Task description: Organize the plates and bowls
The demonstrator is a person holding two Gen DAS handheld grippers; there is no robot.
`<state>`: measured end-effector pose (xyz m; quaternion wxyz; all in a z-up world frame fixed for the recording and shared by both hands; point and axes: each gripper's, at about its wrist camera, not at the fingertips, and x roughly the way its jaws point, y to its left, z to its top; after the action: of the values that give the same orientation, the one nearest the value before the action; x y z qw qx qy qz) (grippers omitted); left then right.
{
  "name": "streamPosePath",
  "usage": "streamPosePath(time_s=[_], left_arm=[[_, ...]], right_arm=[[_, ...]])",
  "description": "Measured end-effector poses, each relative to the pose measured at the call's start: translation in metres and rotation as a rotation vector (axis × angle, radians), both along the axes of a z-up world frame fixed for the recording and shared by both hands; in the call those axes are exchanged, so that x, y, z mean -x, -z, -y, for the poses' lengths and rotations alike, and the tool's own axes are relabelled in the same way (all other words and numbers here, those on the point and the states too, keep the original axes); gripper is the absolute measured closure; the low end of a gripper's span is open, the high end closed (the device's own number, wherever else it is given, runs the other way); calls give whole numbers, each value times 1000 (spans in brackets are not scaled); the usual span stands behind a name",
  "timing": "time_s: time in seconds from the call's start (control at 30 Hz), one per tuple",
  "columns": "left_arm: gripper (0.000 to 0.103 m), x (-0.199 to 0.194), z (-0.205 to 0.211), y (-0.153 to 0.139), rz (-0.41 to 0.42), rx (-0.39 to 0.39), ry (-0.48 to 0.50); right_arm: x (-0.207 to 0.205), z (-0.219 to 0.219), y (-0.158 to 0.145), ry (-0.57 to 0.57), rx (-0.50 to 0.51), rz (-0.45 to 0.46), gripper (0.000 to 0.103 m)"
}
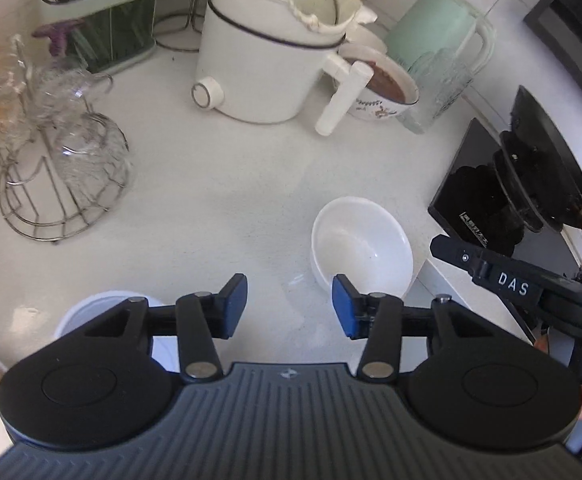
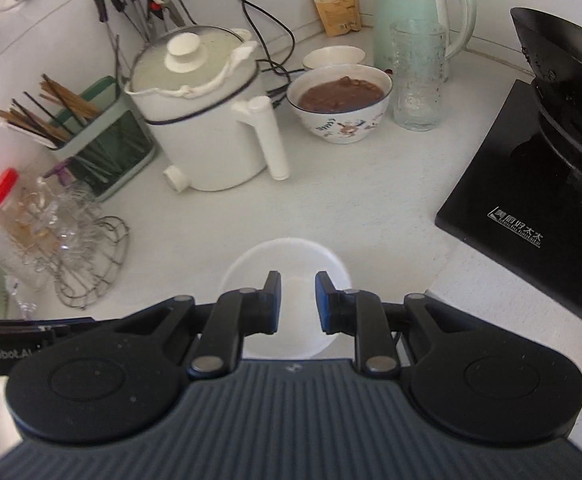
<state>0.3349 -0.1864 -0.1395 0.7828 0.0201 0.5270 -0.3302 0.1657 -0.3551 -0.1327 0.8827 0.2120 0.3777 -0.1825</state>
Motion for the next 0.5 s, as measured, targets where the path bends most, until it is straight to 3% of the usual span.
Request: streamPosePath(time_s=[0.1, 0.23, 0.5], left_arm=[[50, -7, 16, 8, -16, -14, 0], [50, -16, 35, 21, -45, -29, 4], [50, -29, 68, 47, -93, -36, 31]], right_arm=[[-7, 14, 10, -3, -26, -34, 80], [-15, 33, 22, 11, -64, -67, 57], [-25, 57, 45, -6, -119, -114, 57]])
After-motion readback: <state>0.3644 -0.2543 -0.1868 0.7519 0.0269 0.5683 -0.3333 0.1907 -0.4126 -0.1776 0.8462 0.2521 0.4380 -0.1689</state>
